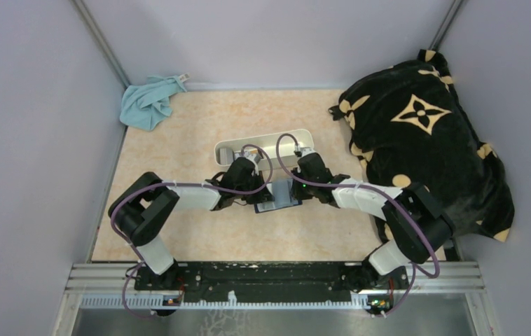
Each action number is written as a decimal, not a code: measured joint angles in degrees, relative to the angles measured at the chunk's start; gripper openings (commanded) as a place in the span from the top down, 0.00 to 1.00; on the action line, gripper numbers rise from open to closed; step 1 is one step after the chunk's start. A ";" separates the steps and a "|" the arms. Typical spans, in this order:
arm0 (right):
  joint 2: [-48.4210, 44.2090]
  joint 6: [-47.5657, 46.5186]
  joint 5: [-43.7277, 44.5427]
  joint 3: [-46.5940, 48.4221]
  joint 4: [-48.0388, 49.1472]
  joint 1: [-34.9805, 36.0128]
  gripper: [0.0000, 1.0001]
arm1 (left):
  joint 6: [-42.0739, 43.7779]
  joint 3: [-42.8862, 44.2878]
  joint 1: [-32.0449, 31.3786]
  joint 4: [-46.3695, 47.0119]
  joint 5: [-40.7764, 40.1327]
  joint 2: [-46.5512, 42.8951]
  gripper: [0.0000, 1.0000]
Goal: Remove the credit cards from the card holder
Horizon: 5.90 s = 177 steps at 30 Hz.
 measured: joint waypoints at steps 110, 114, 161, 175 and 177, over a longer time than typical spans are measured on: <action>8.96 -0.07 -7.93 2.64 11.28 1.46 0.64 | 4.24 -6.01 0.61 -2.01 -5.01 -7.43 1.00; 9.49 -0.04 -9.62 1.81 13.94 0.48 0.64 | 4.26 -7.54 1.38 -1.66 -4.98 -8.85 1.00; 13.84 10.12 -26.56 -7.87 39.54 -4.24 0.71 | 4.13 -8.70 3.04 -0.33 -2.14 -8.33 1.00; 10.88 10.58 -31.26 -8.17 35.82 -3.78 0.71 | 4.02 -8.76 3.06 0.52 -2.14 -8.22 1.00; 9.03 8.92 -30.91 -8.15 32.20 -3.52 0.71 | 4.02 -8.79 3.04 0.98 -2.16 -8.02 1.00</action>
